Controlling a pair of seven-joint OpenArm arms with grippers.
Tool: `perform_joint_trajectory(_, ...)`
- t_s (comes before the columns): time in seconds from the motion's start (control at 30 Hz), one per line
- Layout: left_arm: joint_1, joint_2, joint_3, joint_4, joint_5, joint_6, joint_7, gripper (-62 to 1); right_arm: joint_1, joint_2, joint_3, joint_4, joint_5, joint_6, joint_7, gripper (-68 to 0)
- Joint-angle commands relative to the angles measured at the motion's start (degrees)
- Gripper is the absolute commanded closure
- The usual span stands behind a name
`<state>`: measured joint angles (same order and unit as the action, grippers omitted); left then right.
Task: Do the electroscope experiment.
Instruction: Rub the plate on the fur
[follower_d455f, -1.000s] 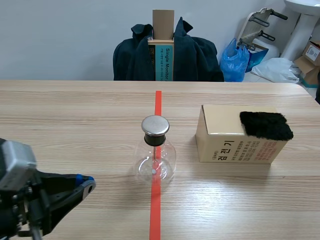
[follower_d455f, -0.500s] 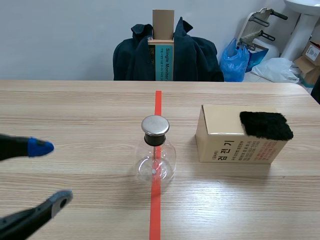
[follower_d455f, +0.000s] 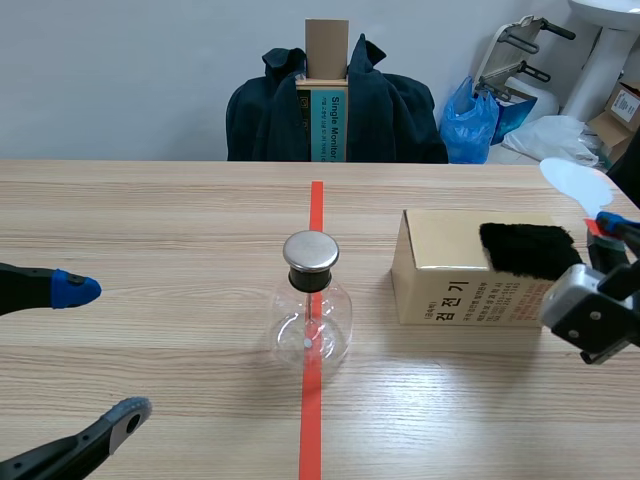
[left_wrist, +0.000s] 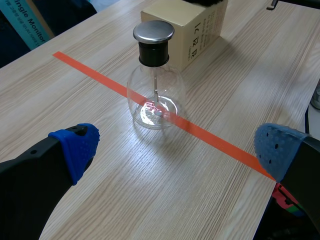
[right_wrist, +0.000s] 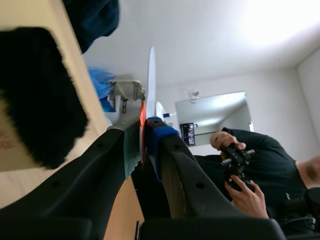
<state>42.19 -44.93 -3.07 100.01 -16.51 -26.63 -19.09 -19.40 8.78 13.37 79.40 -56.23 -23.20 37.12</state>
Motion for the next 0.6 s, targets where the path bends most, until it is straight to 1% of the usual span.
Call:
perform_joint_trajectory(0.0,-0.33,0.28,0.37,0.35,-0.37,-0.04,-0.72,-62.3,0.70,0.11,0.44,0.15,-0.55,-0.81,-0.07,-0.9)
perform_joint_trajectory(0.3,-0.33,0.28,0.37,0.35,-0.37,-0.02,-0.74,-62.3,1.01,0.11,0.44,-5.03,-6.19,-0.76,-0.09,-0.9)
perform_joint_trajectory(0.57,-0.33,0.28,0.37,0.35,-0.35,-0.02,-0.52,-62.3,1.18,0.13,0.44,-6.91,-8.83,-0.50,-1.88,-0.8)
